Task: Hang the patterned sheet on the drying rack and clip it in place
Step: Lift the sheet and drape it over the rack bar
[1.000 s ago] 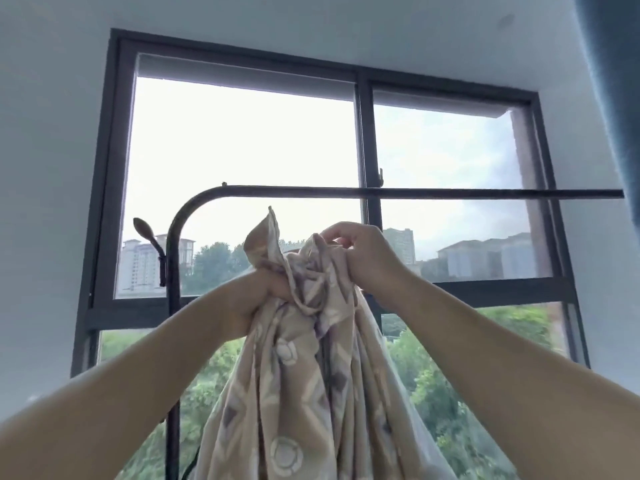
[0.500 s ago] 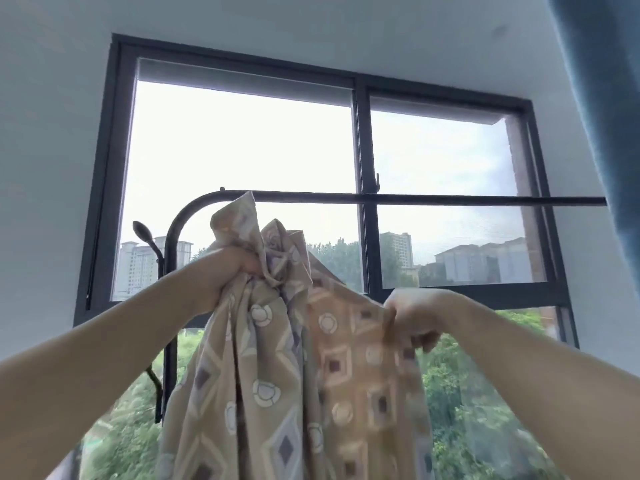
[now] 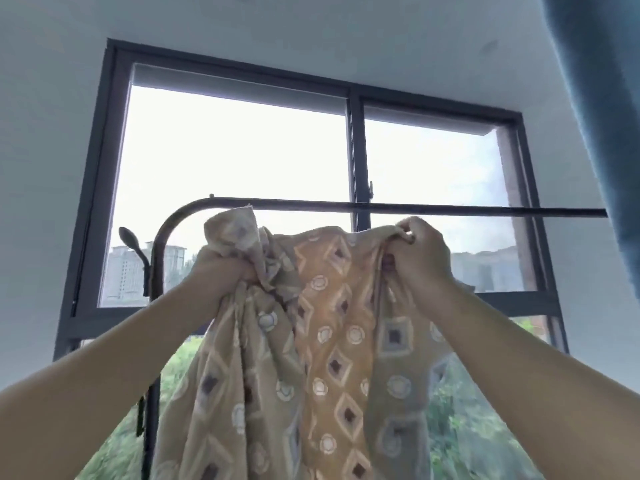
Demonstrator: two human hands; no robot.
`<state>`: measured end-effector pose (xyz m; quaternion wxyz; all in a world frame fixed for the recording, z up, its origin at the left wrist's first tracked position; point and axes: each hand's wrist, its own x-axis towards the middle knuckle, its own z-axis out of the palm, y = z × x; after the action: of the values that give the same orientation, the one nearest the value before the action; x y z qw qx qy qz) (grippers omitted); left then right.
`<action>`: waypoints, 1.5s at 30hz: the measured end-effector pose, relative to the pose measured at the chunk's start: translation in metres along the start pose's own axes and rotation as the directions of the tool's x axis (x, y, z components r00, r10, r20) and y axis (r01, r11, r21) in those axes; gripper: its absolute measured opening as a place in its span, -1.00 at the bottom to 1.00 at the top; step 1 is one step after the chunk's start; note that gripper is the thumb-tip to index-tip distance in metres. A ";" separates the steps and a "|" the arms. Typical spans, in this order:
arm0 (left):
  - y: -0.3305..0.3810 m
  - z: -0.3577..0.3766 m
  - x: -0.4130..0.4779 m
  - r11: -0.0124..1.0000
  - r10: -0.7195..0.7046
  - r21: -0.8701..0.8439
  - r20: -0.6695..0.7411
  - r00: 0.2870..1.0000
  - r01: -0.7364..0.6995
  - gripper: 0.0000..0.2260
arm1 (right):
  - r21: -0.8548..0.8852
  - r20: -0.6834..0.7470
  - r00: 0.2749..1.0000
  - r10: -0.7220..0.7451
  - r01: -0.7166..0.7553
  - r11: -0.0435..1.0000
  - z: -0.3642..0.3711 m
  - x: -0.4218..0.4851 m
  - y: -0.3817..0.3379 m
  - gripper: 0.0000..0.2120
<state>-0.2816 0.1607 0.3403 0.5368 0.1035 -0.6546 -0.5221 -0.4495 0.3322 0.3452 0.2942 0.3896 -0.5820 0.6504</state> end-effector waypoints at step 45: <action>0.072 0.090 0.117 0.678 0.494 0.541 0.165 0.853 -0.498 -0.58 | 0.219 -0.271 0.942 -0.198 0.260 0.940 0.076 0.137 -0.062 -0.48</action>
<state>-0.3711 0.1623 0.4783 0.6006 0.0752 -0.7837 -0.1393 -0.4570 0.2564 0.4960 0.3860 0.4060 -0.4042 0.7230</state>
